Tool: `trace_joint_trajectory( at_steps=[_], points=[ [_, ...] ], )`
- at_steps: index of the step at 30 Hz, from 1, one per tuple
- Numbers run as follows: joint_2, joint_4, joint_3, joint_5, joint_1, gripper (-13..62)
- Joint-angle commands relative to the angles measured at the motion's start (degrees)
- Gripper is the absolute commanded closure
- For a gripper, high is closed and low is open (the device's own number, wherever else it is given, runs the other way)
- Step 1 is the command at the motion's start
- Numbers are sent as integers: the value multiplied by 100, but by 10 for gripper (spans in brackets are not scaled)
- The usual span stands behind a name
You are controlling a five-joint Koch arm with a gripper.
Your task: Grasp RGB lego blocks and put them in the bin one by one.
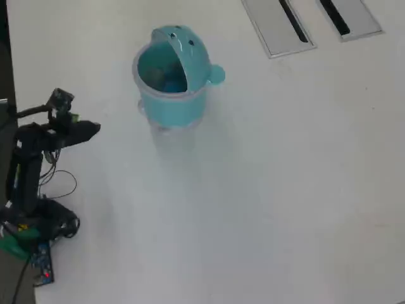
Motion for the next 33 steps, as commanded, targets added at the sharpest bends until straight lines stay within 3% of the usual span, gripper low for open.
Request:
trace_joint_trajectory(
  at_steps=[1,16,33],
  points=[
    [413,-686,132,325,0,192],
    [1828,-2654,2681,949,308,158],
    [1872,-3700,2909,2610,545,137]
  ],
)
